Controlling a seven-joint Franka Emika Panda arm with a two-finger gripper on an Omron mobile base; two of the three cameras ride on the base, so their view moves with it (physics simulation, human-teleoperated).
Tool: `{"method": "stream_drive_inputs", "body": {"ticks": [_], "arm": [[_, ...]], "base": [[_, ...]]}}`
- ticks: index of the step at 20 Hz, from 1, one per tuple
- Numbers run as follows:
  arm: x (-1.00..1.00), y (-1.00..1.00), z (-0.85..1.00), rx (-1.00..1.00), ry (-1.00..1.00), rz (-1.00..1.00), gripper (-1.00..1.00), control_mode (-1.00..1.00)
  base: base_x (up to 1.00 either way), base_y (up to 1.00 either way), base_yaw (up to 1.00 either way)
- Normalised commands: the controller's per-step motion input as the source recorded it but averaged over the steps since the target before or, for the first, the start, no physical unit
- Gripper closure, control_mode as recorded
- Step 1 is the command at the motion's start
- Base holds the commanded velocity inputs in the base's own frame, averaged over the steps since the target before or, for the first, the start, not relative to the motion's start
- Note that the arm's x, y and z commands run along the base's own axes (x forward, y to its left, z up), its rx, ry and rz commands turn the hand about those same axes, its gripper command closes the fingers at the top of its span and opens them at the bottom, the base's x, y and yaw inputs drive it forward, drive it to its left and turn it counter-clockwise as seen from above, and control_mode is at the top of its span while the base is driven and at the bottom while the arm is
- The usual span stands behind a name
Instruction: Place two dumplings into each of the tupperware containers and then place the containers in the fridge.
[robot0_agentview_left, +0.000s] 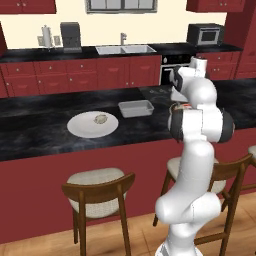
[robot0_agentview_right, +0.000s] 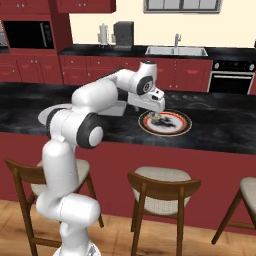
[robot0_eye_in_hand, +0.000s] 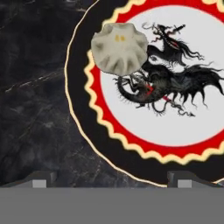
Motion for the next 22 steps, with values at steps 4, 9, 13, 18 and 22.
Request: {"method": "stream_drive_inputs", "body": {"ticks": [4, 9, 13, 18, 22], "arm": [[0.29, -0.07, -0.47, 0.0, -0.01, 0.0, -1.0, -1.0], [0.25, -0.06, -0.3, 0.0, 0.0, 0.0, -1.0, -1.0], [0.32, -0.1, -0.28, 0.0, 0.0, 0.0, -1.0, -1.0], [0.43, -0.06, -0.18, 0.0, 0.0, 0.0, -1.0, -1.0], [0.54, -0.19, -0.13, 0.0, 0.0, 0.0, -1.0, -1.0]], "base": [[0.0, 0.0, 0.0], [0.0, 0.0, 0.0], [0.0, 0.0, 0.0], [0.0, 0.0, 0.0], [0.0, 0.0, 0.0]]}}
